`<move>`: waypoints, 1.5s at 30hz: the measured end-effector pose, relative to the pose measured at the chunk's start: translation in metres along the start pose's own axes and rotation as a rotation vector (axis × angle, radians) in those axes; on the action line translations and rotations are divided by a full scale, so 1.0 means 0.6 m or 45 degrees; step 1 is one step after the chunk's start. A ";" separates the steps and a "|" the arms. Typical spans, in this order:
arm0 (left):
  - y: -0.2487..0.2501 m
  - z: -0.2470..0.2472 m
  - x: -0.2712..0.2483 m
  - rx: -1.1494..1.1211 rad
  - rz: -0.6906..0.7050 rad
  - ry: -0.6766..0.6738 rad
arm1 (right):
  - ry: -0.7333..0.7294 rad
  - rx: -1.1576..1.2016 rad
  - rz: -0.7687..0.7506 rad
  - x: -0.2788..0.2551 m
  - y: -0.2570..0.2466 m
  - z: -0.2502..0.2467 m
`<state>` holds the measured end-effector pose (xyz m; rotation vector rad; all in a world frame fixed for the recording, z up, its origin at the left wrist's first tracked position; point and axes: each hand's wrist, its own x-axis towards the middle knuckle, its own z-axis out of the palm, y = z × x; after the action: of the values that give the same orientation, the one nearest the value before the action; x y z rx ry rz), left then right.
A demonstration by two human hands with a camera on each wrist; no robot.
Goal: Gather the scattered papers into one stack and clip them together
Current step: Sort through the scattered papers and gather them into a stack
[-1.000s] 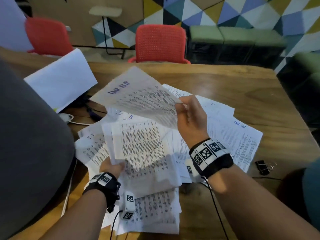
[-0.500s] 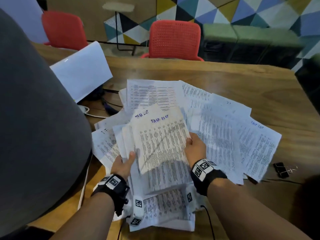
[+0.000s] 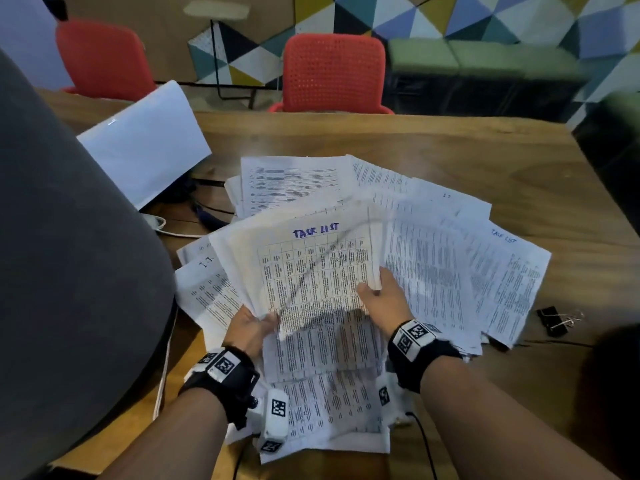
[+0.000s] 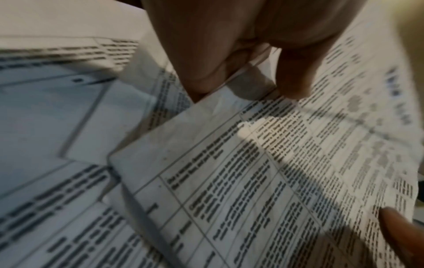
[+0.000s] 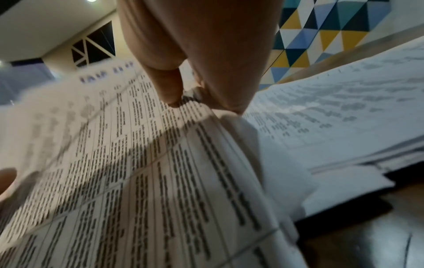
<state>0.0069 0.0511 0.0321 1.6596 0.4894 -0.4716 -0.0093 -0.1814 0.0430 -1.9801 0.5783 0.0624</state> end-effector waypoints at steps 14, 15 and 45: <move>0.071 0.082 -0.007 0.079 0.229 0.008 | 0.067 0.139 -0.019 -0.015 -0.029 -0.078; 0.085 0.087 -0.015 0.103 0.285 0.029 | 0.133 0.180 -0.077 -0.016 -0.036 -0.088; 0.005 0.111 0.049 0.435 0.165 0.344 | 0.416 -0.461 0.240 0.067 0.163 -0.199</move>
<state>0.0306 -0.0138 0.0087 2.0857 0.5151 -0.2431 -0.0395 -0.3334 0.0064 -2.2992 1.0241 -0.0449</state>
